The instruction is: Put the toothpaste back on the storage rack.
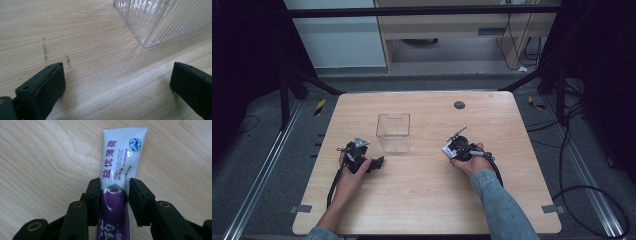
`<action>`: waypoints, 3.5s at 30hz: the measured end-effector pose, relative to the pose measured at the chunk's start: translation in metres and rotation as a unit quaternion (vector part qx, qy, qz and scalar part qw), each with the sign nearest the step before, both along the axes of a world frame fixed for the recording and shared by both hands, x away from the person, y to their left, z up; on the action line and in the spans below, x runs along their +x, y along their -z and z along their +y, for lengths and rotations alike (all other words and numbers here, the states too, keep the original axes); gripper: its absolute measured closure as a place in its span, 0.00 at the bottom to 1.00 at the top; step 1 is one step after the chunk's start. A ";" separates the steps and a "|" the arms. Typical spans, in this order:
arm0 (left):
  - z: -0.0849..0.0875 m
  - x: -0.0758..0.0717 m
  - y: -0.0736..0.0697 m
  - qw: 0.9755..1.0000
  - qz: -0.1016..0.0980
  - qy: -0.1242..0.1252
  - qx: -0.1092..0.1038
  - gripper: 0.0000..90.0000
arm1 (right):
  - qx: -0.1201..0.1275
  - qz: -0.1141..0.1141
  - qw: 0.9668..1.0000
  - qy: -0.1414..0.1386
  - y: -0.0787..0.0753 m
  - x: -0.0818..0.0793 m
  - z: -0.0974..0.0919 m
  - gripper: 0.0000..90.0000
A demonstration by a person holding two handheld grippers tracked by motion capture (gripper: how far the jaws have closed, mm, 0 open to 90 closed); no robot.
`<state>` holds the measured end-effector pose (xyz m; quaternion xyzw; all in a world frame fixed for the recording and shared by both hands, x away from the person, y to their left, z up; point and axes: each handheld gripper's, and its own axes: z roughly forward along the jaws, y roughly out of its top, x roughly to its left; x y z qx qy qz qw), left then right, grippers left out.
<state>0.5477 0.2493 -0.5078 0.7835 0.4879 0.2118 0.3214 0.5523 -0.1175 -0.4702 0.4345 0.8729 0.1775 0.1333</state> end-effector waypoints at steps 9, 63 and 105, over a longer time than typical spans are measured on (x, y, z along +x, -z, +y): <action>0.000 0.000 0.000 1.000 0.000 0.000 0.000 0.00 | -0.018 0.000 1.000 -0.004 -0.003 0.002 0.001 0.80; 0.000 0.000 0.000 1.000 0.000 0.002 -0.001 0.00 | 0.047 -0.024 0.997 0.057 -0.040 0.011 -0.012 0.88; 0.000 0.000 0.000 1.000 0.000 0.001 -0.001 0.00 | 0.192 -0.178 0.965 0.012 -0.126 0.018 0.030 0.88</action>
